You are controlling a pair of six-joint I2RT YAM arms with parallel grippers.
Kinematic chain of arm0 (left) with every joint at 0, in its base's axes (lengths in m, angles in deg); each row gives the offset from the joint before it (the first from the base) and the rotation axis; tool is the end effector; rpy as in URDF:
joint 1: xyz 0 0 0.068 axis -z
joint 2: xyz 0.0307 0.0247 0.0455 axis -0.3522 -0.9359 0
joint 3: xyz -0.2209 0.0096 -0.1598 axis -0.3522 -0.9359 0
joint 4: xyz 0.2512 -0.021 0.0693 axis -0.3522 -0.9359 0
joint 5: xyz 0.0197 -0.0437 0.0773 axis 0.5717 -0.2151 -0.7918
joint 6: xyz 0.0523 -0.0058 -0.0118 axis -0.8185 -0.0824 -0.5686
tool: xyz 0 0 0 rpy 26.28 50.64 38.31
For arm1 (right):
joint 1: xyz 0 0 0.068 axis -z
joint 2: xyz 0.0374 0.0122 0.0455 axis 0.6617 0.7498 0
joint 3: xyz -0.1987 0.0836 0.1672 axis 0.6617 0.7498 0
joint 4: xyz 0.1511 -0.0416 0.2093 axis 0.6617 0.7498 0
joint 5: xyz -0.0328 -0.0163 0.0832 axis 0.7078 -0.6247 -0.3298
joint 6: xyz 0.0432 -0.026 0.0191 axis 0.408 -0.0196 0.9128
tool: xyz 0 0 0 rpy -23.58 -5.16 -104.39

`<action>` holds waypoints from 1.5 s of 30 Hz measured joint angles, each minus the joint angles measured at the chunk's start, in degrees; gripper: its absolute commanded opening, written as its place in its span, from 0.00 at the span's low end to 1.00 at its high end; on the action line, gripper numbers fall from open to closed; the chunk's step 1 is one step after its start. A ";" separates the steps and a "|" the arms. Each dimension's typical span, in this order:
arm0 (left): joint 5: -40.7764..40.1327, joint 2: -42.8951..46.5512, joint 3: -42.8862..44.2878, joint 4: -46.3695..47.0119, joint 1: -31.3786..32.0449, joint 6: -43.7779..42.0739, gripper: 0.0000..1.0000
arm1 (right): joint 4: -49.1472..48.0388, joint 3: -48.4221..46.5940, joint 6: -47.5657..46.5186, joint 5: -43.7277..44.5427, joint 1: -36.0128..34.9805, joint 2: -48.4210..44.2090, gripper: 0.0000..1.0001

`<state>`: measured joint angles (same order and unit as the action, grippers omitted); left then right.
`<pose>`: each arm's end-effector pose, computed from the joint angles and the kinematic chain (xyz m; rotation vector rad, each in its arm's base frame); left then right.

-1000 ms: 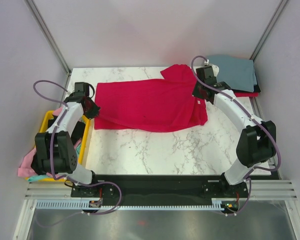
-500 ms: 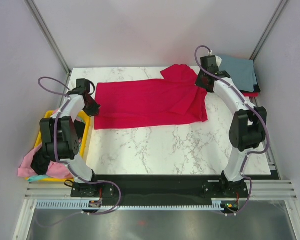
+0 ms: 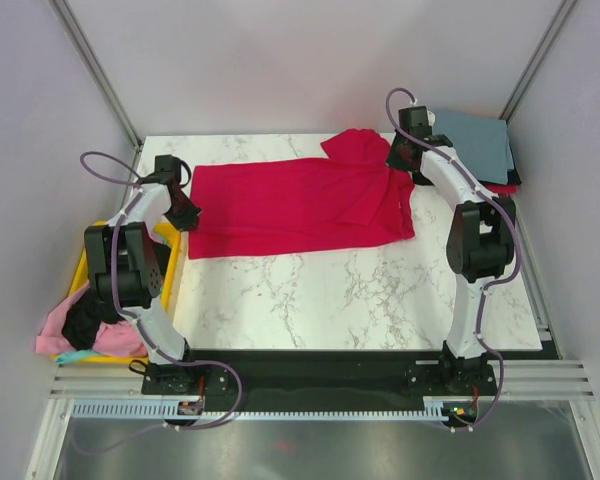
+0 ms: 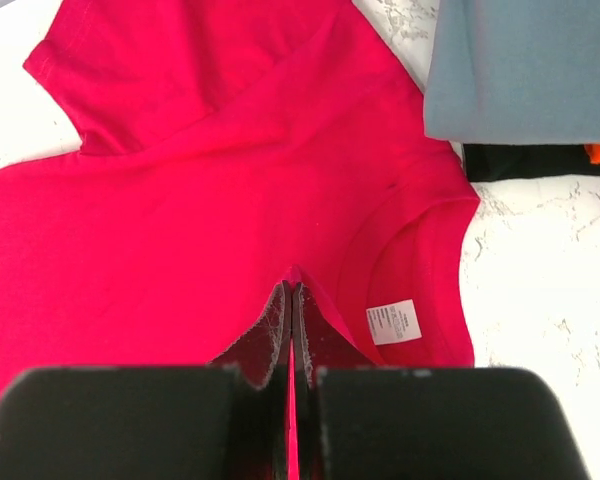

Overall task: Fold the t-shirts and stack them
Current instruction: Fold the tshirt

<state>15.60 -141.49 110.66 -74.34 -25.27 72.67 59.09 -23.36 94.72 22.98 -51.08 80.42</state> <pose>0.3691 0.0336 0.2035 -0.9982 2.5485 -0.0175 0.4738 0.0754 0.2606 0.4474 2.3154 0.1535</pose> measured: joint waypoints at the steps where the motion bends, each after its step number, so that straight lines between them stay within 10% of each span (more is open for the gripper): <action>1: -0.04 0.00 0.00 -0.07 -0.09 0.00 0.05 | -0.28 0.02 -0.20 -0.55 0.26 0.17 0.00; 9: -1.53 0.02 -0.04 -0.33 -0.72 0.04 0.05 | -3.41 -1.38 -0.59 -4.63 2.45 3.50 0.00; 11: -1.46 0.02 -0.04 -0.37 -1.03 0.04 0.22 | -3.93 -2.19 -0.61 -6.27 2.99 5.29 0.02; 13: -1.38 -0.02 -0.02 -0.39 -1.22 -0.24 0.47 | -4.35 -3.32 -0.70 -7.61 3.32 7.28 0.17; 15: -0.72 -0.09 0.00 -0.39 -1.33 -0.35 0.55 | -4.22 -4.76 -0.57 -8.46 3.58 9.05 0.62; 18: -0.17 -0.07 0.46 -0.94 -1.33 -0.39 0.62 | -2.32 -10.73 -1.20 -9.20 4.00 12.68 0.82; 24: -1.75 4.50 2.84 -3.34 -1.27 -0.46 0.61 | -0.37 -20.55 -2.10 -10.73 4.31 13.92 0.83; 35: -1.66 24.68 -2.58 -3.15 5.31 -8.41 0.55 | -9.46 20.96 2.23 -15.63 -0.28 -11.15 0.68; 45: 1.49 38.23 -20.06 -5.79 6.45 -13.55 0.54 | -14.16 30.25 5.77 -16.76 -5.31 -9.97 0.53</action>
<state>17.09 -103.27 90.59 -80.13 -18.82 59.12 44.92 6.89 100.49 6.21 -56.39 70.46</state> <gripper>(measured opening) 0.548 0.546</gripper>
